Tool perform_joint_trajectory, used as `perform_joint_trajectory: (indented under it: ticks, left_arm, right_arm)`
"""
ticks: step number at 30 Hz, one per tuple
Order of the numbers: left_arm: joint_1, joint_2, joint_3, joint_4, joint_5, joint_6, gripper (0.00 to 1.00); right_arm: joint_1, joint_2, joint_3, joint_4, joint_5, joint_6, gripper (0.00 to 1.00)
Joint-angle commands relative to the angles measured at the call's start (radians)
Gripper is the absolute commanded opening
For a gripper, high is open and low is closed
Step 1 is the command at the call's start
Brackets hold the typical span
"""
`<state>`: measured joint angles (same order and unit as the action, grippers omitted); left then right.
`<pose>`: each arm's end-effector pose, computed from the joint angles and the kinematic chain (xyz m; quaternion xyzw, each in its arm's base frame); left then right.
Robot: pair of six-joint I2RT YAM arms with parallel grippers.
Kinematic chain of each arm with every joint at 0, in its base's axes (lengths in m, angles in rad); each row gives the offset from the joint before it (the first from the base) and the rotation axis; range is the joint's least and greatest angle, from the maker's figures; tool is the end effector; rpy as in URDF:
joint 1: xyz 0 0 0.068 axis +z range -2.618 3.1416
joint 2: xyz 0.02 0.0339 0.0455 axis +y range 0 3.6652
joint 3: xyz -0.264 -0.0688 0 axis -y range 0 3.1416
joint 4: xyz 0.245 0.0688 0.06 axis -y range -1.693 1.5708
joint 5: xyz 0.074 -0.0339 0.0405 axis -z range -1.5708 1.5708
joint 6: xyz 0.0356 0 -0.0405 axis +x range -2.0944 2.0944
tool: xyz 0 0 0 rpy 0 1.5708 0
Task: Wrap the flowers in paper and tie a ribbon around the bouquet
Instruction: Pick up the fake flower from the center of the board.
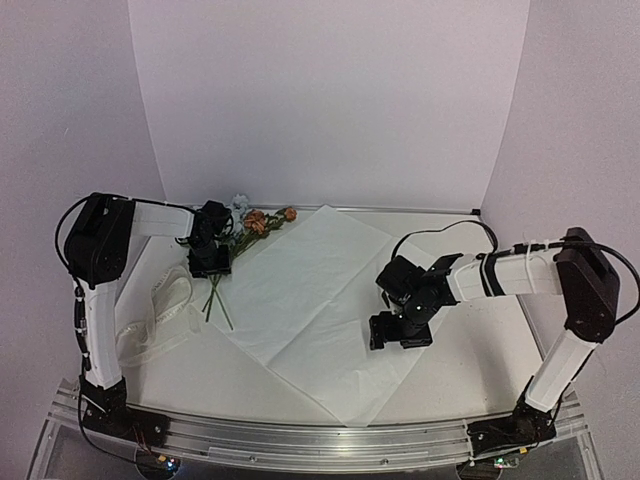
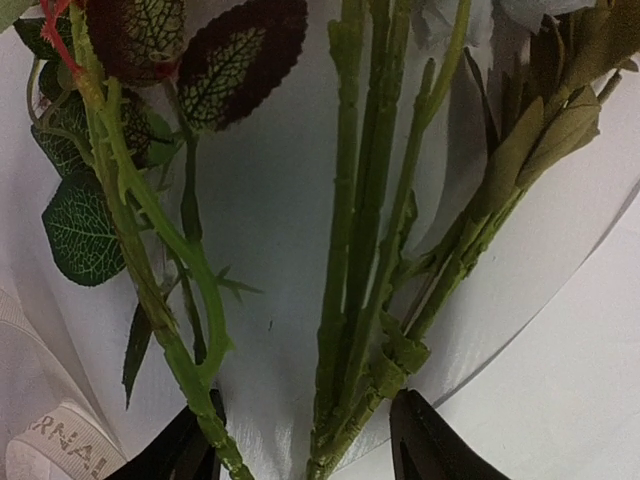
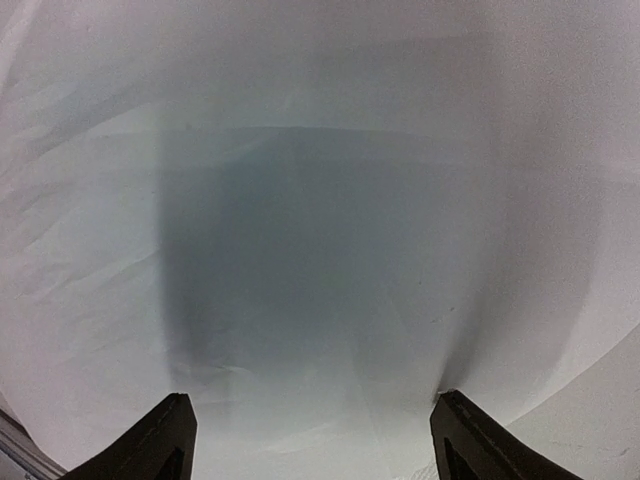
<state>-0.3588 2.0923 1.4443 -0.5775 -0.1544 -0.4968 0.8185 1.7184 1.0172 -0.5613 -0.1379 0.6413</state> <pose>0.3952 -0.1424 0.1396 -0.0809 0.9789 -0.0019 0.1874 0.2136 0.2354 0.1583 -0.0978 0.9810 0.1529 0.0688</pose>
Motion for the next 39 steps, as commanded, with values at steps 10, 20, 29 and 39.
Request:
perform_joint_trajectory:
  ticks: [10, 20, 29, 39]
  left_arm:
    - [0.006, 0.037, 0.055, 0.035, -0.079, 0.126, 0.1]
    - [0.014, -0.039, 0.121, 0.049, -0.141, 0.2, 0.0]
    - [0.006, -0.128, 0.239, 0.014, -0.016, 0.14, 0.0]
    - [-0.139, -0.096, 0.374, 0.043, 0.081, -0.058, 0.0]
  right_arm:
    - [-0.005, 0.046, -0.002, -0.023, 0.0, -0.014, 0.79]
    - [-0.005, 0.095, 0.032, -0.062, -0.005, 0.009, 0.77]
    - [-0.004, 0.122, 0.084, -0.078, -0.028, 0.051, 0.76]
    - [-0.003, 0.189, 0.174, -0.032, -0.114, 0.157, 0.75]
